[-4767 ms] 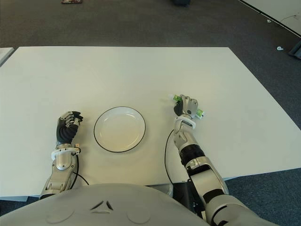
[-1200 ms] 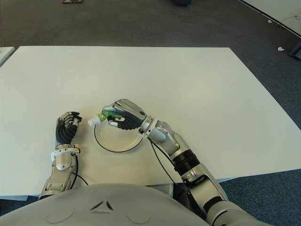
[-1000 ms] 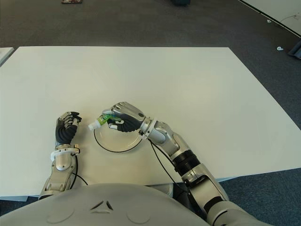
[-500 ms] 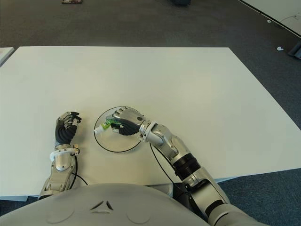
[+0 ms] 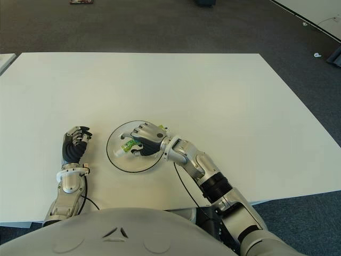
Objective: Put the toothpaste on the table into the plate.
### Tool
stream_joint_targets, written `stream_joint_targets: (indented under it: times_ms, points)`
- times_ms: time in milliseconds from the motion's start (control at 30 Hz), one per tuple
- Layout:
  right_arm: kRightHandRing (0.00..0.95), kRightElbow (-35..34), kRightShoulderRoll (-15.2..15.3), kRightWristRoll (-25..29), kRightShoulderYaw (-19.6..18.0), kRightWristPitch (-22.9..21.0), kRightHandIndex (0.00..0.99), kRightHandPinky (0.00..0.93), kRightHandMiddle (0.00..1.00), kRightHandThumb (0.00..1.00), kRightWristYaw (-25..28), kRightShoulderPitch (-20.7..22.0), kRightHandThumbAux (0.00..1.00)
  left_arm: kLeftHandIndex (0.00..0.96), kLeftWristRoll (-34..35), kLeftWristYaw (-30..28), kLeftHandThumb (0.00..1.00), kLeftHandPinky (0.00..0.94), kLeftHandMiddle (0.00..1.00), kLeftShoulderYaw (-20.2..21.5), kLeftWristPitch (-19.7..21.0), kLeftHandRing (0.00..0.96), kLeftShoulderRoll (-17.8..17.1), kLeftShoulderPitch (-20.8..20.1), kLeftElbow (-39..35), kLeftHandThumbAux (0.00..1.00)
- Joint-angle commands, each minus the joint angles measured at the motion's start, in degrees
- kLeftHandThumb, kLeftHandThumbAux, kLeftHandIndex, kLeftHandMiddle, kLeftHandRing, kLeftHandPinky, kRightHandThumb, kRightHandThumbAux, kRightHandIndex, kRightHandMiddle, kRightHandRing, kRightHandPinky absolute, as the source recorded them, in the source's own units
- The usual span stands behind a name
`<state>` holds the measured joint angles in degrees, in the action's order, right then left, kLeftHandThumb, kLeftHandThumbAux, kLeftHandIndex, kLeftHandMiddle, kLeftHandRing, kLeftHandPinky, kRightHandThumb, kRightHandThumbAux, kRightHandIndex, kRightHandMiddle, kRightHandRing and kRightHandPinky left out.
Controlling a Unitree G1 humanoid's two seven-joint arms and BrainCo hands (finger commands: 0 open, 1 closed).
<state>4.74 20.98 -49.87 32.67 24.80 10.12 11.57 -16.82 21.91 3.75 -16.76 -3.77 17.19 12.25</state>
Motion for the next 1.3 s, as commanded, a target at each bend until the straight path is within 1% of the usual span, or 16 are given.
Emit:
stream_joint_targets:
  times_ms: [33, 267, 467, 667, 867, 1100, 1300]
  points:
    - [0.002, -2.36, 0.36, -0.85, -0.54, -1.97, 0.003, 0.002, 0.002, 0.394, 0.02, -0.41, 0.303, 0.426, -0.07, -0.10, 0.700, 0.467, 0.529, 0.18, 1.17, 0.524, -0.34, 0.70, 2.19, 0.722]
    - [0.000, -3.85, 0.02, 0.06, -1.04, -3.99, 0.000, 0.000, 0.000, 0.411, 0.01, -1.61, 0.198, 0.426, 0.44, -0.35, 0.700, 0.477, 0.531, 0.24, 0.45, 0.525, -0.37, 0.55, 2.51, 0.722]
    - [0.000, -5.35, -0.02, 0.59, -1.66, -5.24, 0.000, 0.000, 0.000, 0.444, 0.07, -2.47, 0.161, 0.426, 1.31, -0.93, 0.700, 0.481, 0.526, 0.45, 1.93, 0.521, -0.06, 0.44, 2.12, 0.722]
    - [0.000, -6.57, -0.12, 1.54, -2.12, -6.27, 0.000, 0.000, 0.000, 0.460, 0.88, -3.08, 0.146, 0.425, 1.35, -0.60, 0.700, 0.453, 0.522, 0.38, 3.37, 0.517, 0.19, 0.22, 1.66, 0.722]
    - [0.000, -7.75, 0.01, 3.04, -2.47, -7.13, 0.000, 0.000, 0.000, 0.444, 2.80, -3.38, 0.140, 0.425, 1.50, -0.40, 0.702, 0.463, 0.530, 0.32, 2.06, 0.522, 0.14, 0.05, 1.84, 0.722]
    - [0.000, -8.73, 0.41, 4.03, -2.86, -7.10, 0.000, 0.000, 0.000, 0.414, 3.45, -3.65, 0.133, 0.426, 1.15, -0.34, 0.704, 0.479, 0.535, 0.11, 2.82, 0.528, 0.30, 0.11, 1.29, 0.722]
    - [0.000, -9.83, 0.71, 4.86, -3.31, -7.10, 0.000, 0.000, 0.000, 0.402, 4.13, -3.99, 0.129, 0.426, 0.98, -0.38, 0.703, 0.483, 0.536, 0.03, 2.68, 0.529, 0.11, 0.11, 1.41, 0.722]
